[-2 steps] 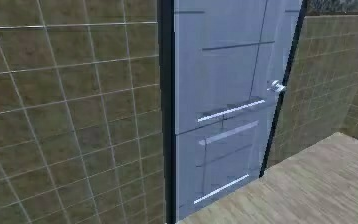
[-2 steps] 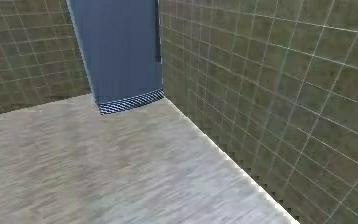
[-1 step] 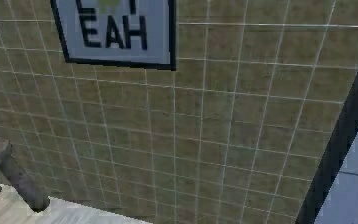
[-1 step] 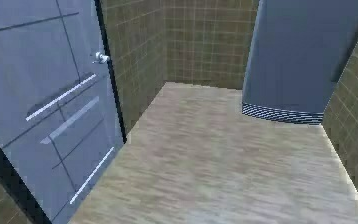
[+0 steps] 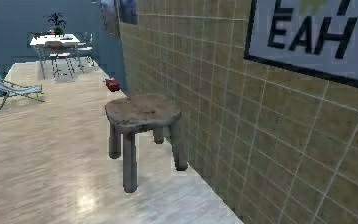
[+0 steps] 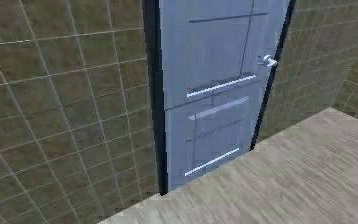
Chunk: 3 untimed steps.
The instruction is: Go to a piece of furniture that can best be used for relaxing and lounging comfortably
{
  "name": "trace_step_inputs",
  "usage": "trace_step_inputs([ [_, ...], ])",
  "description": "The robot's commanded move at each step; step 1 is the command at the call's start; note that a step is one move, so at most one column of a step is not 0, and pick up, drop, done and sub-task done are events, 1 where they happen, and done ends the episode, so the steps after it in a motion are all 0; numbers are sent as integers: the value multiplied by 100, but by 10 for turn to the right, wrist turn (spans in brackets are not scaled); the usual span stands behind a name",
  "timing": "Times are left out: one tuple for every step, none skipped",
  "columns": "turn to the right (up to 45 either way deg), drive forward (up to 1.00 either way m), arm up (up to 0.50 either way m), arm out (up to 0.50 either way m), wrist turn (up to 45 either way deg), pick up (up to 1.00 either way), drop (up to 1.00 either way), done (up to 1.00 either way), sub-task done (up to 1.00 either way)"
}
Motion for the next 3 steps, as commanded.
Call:
trace_step_inputs([
  [-420,0,0,0,0,0,0,0,0],
  [0,100,0,0,0,0,0,0,0],
  [-120,0,0,0,0,0,0,0,0],
])
